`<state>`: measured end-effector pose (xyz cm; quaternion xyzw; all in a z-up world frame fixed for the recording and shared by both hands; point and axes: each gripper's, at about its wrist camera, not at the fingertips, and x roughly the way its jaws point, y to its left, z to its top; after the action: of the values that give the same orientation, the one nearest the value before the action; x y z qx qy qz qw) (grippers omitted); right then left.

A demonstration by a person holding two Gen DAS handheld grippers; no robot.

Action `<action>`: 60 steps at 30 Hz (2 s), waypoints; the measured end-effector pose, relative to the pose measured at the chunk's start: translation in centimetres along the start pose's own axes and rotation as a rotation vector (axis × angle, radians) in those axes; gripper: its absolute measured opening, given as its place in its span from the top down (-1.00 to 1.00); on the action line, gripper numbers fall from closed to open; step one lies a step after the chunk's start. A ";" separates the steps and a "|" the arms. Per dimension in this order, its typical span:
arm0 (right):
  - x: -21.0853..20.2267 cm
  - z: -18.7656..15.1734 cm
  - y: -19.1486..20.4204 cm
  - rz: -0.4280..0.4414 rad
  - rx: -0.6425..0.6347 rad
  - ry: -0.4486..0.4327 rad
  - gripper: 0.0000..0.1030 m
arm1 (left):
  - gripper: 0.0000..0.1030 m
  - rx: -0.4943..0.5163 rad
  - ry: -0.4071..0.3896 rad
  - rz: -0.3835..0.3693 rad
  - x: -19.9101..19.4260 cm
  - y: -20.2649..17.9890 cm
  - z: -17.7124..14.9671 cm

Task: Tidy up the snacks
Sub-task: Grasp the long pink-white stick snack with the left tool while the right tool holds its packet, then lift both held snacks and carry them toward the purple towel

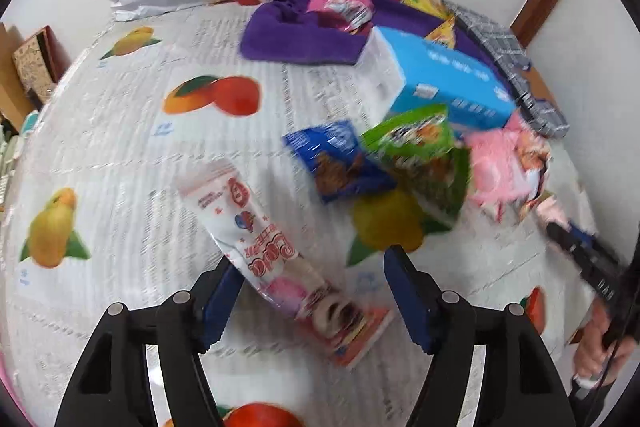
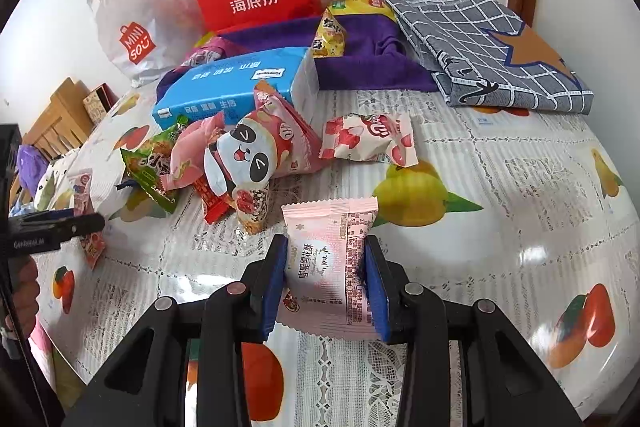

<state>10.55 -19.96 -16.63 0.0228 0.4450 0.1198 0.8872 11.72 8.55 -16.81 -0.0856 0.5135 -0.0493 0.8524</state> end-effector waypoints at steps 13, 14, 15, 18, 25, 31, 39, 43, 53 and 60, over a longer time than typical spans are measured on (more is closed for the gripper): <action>0.9 -0.9 0.1 -0.018 -0.030 -0.034 0.23 | 0.53 0.098 -0.095 0.094 -0.1 -1.6 -1.6; 0.9 -1.0 0.1 -0.018 -0.036 -0.047 0.22 | 0.55 0.097 -0.104 0.099 0.0 -1.5 -1.7; 0.9 -1.1 0.1 -0.017 -0.041 -0.058 0.21 | 0.55 0.096 -0.118 0.103 0.0 -1.5 -1.9; 1.0 -1.1 0.2 -0.027 -0.058 -0.071 0.19 | 0.55 0.094 -0.148 0.118 0.3 -1.4 -1.8; 1.9 -0.1 1.3 -0.121 -0.163 -0.076 0.16 | 0.51 0.101 -0.171 0.147 0.9 -1.5 -1.4; 2.5 0.1 0.6 -0.096 -0.148 -0.074 0.12 | 0.50 0.094 -0.170 0.138 0.9 -1.3 -1.4; 2.7 0.2 0.4 -0.080 -0.144 -0.059 0.12 | 0.50 0.092 -0.170 0.134 1.0 -1.5 -1.4; 2.7 0.2 0.7 -0.094 -0.161 -0.057 0.12 | 0.51 0.089 -0.170 0.128 1.0 -1.5 -1.4; 2.6 0.1 0.4 -0.073 -0.143 -0.056 0.11 | 0.50 0.095 -0.169 0.136 1.0 -1.3 -1.4; 2.6 0.1 0.4 -0.074 -0.142 -0.056 0.11 | 0.50 0.096 -0.169 0.137 1.0 -1.3 -1.4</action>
<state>12.05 -18.99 -18.57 -0.0533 0.4111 0.1174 0.9024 10.95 6.94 -18.02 -0.0132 0.4415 -0.0079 0.8971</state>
